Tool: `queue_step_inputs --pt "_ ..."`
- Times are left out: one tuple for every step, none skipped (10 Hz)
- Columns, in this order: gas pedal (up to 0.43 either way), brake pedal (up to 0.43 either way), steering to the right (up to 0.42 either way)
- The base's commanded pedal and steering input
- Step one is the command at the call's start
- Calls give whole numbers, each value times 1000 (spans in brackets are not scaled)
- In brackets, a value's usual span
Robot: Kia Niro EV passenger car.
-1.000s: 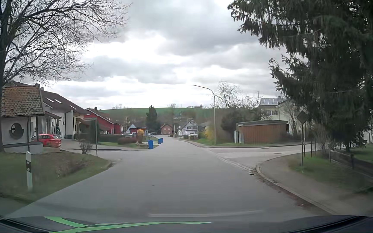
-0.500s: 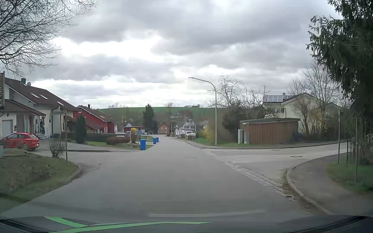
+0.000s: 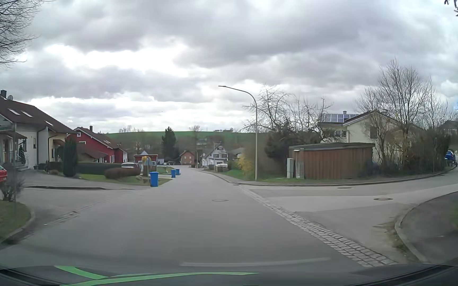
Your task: Follow the waypoints while adhering to traffic rules and regulations
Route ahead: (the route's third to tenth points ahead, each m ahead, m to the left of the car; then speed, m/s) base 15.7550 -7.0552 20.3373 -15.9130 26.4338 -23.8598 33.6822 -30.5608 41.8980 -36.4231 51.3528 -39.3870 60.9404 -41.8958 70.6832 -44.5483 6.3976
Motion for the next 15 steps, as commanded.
queue_step_inputs --pt "0 262 129" --pt "0 256 150" --pt "0 256 170" --pt "0 250 185" --pt "0 250 202" --pt "0 244 217" --pt "0 238 234" --pt "0 232 247" --pt "0 220 263" --pt "0 213 283" --pt "0 213 305" --pt "0 195 326" --pt "0 177 338" --pt "0 159 346" --pt "0 140 346"
